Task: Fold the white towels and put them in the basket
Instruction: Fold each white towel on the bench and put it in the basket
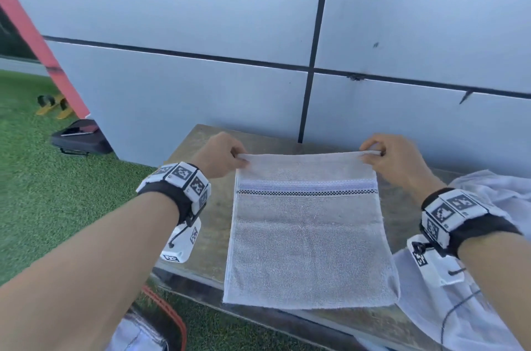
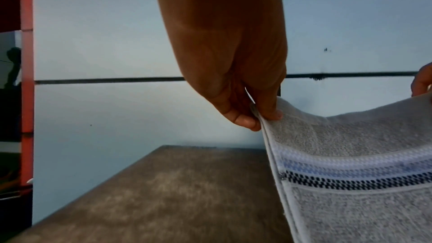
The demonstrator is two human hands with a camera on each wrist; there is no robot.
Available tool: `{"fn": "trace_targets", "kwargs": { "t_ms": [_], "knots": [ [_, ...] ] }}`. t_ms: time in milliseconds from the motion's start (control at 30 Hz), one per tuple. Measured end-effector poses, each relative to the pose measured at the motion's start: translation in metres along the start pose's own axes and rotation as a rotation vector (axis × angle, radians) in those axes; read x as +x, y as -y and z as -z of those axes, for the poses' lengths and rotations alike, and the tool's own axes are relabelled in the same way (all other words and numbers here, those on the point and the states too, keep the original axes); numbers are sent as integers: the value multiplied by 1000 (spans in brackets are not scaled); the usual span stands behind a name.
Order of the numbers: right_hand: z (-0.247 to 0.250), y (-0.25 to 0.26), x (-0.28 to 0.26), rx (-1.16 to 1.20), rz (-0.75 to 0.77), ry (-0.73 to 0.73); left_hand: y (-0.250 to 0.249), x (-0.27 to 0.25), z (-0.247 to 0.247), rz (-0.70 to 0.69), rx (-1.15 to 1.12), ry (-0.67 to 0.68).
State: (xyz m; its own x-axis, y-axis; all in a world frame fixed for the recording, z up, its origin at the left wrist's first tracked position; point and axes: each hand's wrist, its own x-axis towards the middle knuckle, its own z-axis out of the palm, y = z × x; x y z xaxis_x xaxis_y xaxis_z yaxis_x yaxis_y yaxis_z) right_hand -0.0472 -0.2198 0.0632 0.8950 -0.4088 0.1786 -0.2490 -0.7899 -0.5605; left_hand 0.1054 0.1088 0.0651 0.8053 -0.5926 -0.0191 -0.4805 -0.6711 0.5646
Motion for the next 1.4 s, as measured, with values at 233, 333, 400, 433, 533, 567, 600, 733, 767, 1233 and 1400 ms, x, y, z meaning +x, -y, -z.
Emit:
{"fn": "trace_targets", "kwargs": {
  "t_ms": [233,333,400,433,533,567,600,733,767,1233,1400],
  "knots": [
    [64,41,0,-37,71,-189,-44,-16,70,-62,-34,-180],
    [88,60,-3,-3,101,-277,-66,-29,102,-106,-36,-289],
    [99,71,-7,37,130,-351,-74,-39,117,-129,-50,-356],
    [103,75,-9,65,142,-385,-76,-44,122,-137,-66,-394],
    [107,82,-23,161,149,-410,-74,-65,127,-170,-156,-493],
    [105,82,-30,174,145,-378,-71,-72,126,-172,-177,-503],
    [103,80,-38,171,137,-311,-67,-80,123,-164,-194,-500],
    [89,58,-68,24,92,172,-37,-110,96,-36,-195,-264],
    [85,53,-76,-14,92,289,-28,-116,88,-4,-162,-157],
    [29,19,-115,-85,-51,990,10,-149,13,267,-40,655],
    [14,4,-109,-72,-68,912,22,-135,-3,246,-20,592]
  ]
}}
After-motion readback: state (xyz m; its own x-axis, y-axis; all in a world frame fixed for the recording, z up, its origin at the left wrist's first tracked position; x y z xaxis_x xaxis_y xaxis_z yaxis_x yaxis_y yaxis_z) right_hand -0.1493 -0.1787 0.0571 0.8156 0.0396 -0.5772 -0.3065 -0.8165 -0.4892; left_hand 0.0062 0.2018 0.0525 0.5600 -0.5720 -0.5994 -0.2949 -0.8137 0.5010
